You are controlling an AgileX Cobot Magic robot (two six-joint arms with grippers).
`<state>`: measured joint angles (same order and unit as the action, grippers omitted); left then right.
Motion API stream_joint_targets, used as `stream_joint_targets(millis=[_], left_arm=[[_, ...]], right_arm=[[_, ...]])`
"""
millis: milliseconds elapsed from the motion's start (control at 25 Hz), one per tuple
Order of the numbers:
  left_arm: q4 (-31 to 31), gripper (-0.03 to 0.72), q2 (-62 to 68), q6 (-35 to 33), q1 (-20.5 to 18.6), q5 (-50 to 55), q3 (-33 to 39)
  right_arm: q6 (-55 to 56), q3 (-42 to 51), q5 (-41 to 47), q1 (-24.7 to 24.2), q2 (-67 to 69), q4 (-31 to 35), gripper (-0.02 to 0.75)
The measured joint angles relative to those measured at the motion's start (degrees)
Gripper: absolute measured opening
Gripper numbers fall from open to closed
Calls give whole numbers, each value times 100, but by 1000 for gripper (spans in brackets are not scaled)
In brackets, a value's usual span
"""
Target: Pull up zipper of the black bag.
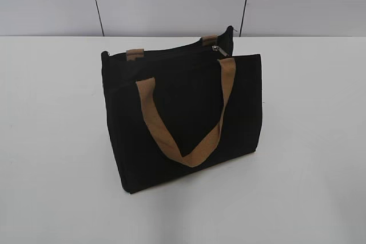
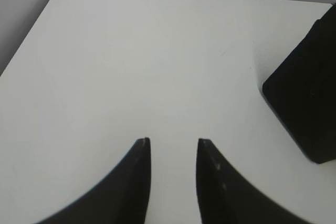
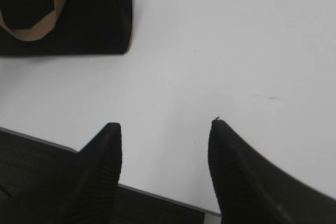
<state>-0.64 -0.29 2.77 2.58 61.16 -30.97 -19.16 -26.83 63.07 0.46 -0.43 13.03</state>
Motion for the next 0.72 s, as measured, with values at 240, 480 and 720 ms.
stream_joint_targets(millis=[240, 480, 720], left_arm=[[0, 227, 0, 0, 0, 0, 0], [0, 227, 0, -1, 0, 0, 0], [0, 227, 0, -1, 0, 0, 0]], right_arm=[[1029, 6, -7, 0, 0, -882, 407], [1529, 6, -7, 0, 0, -1272, 407], [1146, 6, -7, 0, 0, -1010, 407]])
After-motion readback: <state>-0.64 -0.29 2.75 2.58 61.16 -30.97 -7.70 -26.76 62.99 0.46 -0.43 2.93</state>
